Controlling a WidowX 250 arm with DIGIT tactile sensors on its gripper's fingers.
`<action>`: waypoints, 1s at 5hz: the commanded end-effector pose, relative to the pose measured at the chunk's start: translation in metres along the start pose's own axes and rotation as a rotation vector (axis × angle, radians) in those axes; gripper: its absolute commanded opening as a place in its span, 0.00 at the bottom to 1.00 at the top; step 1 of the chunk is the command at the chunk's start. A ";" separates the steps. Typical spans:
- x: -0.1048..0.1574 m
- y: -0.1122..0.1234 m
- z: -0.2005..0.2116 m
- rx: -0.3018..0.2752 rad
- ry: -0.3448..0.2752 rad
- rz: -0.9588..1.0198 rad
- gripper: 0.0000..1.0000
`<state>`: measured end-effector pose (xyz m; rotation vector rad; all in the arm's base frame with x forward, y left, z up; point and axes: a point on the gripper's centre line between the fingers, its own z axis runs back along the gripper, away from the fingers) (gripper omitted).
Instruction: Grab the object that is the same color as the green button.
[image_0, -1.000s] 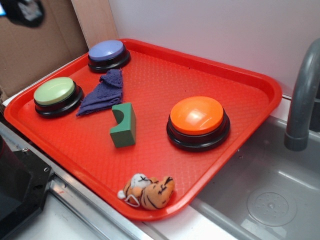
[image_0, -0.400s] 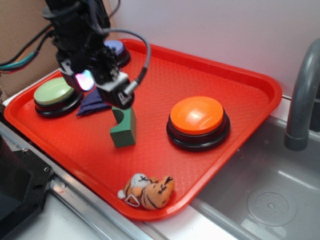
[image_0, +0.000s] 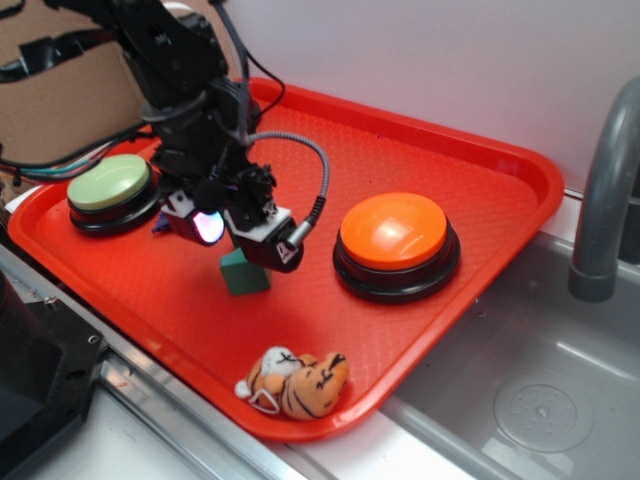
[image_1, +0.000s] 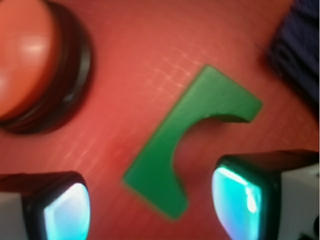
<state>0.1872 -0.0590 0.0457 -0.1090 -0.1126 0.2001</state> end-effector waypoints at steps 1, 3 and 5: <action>-0.003 0.003 -0.018 0.067 -0.030 0.064 1.00; 0.002 0.003 -0.024 0.095 -0.039 0.075 0.00; 0.011 0.004 -0.024 0.066 -0.045 0.007 0.00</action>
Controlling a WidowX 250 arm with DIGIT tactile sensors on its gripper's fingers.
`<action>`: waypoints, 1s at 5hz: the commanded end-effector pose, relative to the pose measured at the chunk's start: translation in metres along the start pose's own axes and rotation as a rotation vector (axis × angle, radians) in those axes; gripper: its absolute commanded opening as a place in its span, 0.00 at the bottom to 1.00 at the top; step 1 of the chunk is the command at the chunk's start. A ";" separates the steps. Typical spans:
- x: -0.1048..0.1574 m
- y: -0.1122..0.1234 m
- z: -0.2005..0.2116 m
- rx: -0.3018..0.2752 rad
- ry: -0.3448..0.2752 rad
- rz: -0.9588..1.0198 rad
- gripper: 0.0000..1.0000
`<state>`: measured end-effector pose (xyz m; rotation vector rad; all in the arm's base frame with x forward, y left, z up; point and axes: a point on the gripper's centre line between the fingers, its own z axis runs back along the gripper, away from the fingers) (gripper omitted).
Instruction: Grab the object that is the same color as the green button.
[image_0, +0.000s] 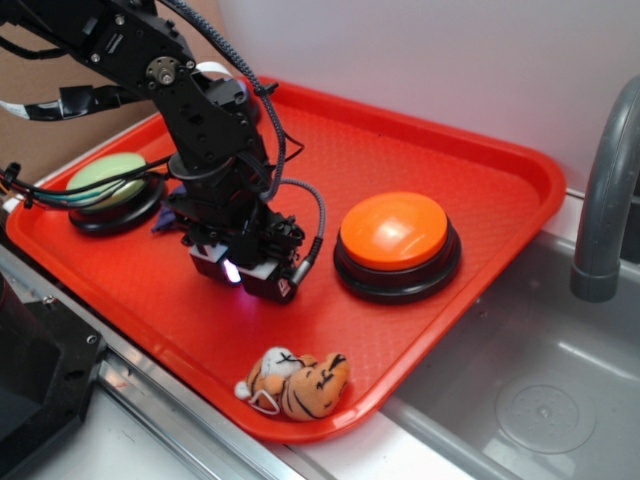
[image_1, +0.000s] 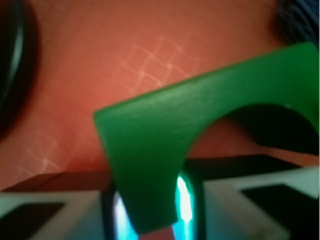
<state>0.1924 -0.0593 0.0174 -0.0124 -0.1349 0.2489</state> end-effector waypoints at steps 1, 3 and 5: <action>0.014 0.008 0.025 -0.052 -0.017 -0.068 0.00; 0.035 0.025 0.081 -0.050 -0.018 -0.182 0.00; 0.081 0.036 0.130 -0.002 0.004 -0.193 0.00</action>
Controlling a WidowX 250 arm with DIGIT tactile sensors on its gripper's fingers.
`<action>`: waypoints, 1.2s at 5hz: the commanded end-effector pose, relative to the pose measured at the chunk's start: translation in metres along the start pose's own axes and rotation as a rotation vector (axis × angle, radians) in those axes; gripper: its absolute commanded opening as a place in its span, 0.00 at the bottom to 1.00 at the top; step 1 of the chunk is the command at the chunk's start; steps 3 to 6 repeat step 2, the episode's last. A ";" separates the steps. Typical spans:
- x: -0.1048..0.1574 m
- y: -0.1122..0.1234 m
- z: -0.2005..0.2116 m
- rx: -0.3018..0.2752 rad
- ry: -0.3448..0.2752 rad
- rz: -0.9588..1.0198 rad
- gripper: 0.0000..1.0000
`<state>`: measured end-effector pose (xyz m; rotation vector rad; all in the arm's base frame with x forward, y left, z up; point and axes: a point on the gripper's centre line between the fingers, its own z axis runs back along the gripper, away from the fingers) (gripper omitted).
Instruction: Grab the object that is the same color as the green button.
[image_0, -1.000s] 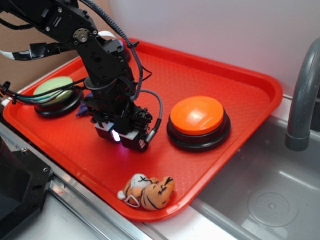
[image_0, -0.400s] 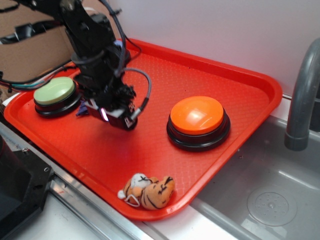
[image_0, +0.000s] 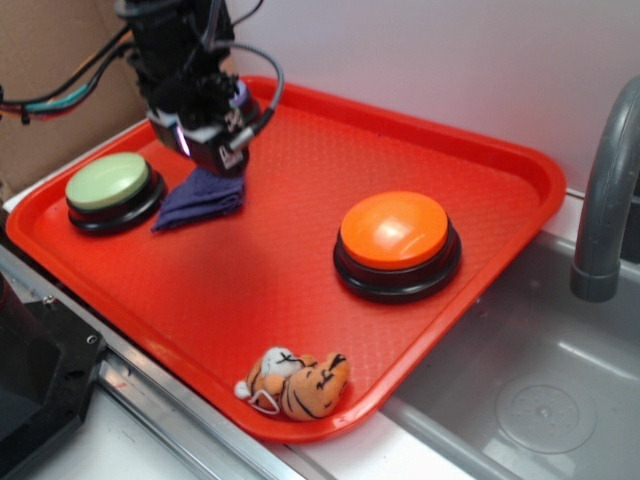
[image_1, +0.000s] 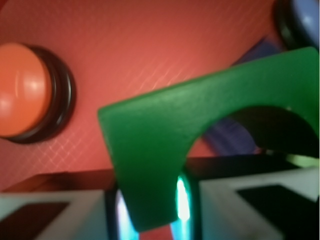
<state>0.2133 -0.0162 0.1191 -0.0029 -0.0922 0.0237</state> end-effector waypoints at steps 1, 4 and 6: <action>0.053 0.021 0.053 -0.001 -0.074 0.117 0.00; 0.064 0.026 0.050 -0.009 -0.037 0.175 0.00; 0.064 0.026 0.050 -0.009 -0.037 0.175 0.00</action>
